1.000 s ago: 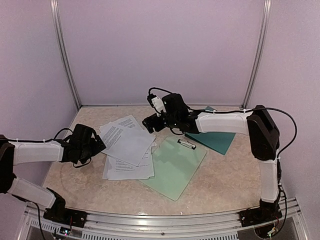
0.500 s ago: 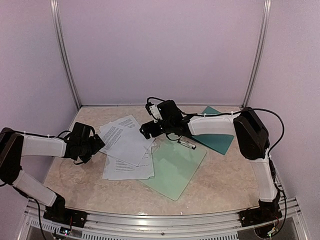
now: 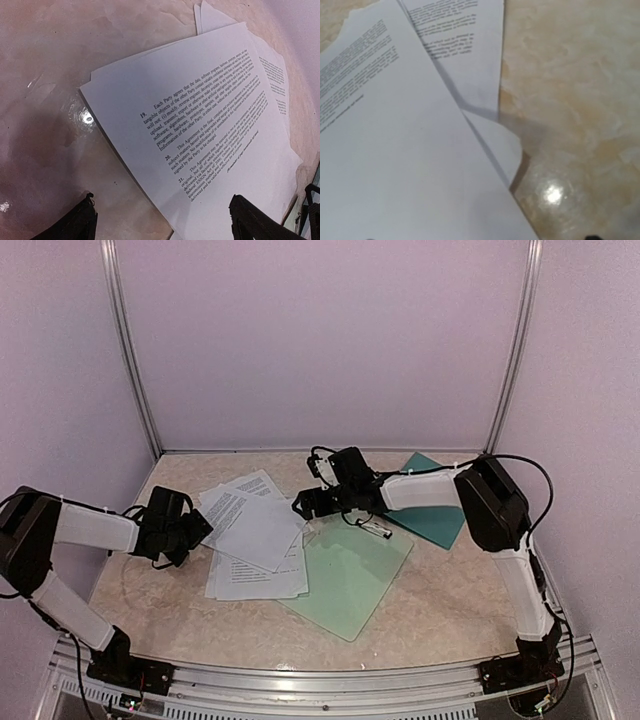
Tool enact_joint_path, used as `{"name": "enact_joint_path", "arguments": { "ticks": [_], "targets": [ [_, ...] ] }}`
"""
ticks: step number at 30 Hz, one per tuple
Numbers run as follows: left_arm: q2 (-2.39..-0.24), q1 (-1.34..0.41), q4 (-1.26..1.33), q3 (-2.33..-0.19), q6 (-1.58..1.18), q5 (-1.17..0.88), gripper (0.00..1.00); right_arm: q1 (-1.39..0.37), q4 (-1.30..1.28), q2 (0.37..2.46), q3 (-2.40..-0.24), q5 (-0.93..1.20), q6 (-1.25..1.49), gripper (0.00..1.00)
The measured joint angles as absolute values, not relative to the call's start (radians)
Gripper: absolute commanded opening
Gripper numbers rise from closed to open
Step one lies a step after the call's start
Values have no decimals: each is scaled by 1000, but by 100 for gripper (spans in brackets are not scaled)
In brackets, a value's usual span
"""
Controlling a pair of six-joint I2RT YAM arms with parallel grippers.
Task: Put the files into the folder
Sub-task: Pick up the file from the center of the board.
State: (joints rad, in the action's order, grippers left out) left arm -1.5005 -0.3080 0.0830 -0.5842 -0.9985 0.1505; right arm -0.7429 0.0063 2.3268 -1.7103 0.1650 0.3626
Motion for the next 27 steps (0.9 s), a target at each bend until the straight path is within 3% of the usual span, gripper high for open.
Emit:
{"name": "enact_joint_path", "arguments": {
  "ticks": [8,27],
  "targets": [
    [-1508,-308,99,-584,-999,149,88,-719,32,2392,-1727,235,413,79],
    [-1508,-324,97,-584,-990,194,88,-701,142,2432,-1719,363,521,47]
  ]
}}
